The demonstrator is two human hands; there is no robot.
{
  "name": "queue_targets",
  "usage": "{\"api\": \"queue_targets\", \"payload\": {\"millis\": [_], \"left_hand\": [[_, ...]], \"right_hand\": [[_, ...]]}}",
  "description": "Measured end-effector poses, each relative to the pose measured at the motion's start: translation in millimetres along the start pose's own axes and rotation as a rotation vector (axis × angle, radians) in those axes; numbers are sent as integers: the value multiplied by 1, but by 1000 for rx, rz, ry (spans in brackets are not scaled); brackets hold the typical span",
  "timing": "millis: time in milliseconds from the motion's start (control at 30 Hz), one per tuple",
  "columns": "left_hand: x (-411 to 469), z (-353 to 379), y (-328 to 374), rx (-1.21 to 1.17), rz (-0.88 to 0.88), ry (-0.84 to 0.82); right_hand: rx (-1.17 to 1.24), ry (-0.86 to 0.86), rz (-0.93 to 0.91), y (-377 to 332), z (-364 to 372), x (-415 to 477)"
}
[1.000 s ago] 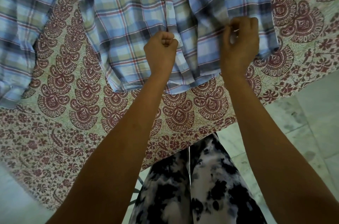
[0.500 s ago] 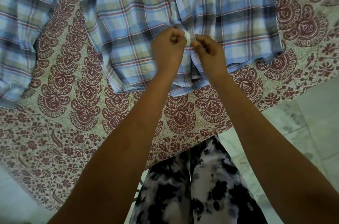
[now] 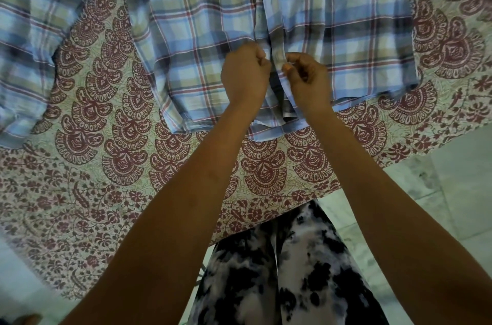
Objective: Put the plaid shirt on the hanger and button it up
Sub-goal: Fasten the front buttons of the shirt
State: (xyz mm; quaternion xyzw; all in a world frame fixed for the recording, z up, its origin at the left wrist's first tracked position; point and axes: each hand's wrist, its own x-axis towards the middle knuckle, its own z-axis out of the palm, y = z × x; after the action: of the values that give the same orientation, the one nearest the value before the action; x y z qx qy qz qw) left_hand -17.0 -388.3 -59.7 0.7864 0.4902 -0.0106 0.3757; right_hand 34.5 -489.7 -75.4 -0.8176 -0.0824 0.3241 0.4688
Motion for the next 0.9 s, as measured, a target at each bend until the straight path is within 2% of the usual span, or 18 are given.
{"api": "queue_targets", "payload": {"millis": [133,200,333,567,767,900], "left_hand": [[5,-1,8,-265,-74,-46],[9,0,5,-342,-133,-81],[13,1,1,-261,-79,-102],[11,-1,5,-394,-130,-159],[18,-6,9,-345,-146,-259],[18,-5,9,-312,-138,-267]], "right_hand": [[-258,32,-144,3,3,-3],[-176,41,-103,4,5,-2],[111,64,83,4,9,-2],[77,67,69,-1,10,-2],[352,57,189,-5,7,-6],[362,89,226,-8,8,3]]}}
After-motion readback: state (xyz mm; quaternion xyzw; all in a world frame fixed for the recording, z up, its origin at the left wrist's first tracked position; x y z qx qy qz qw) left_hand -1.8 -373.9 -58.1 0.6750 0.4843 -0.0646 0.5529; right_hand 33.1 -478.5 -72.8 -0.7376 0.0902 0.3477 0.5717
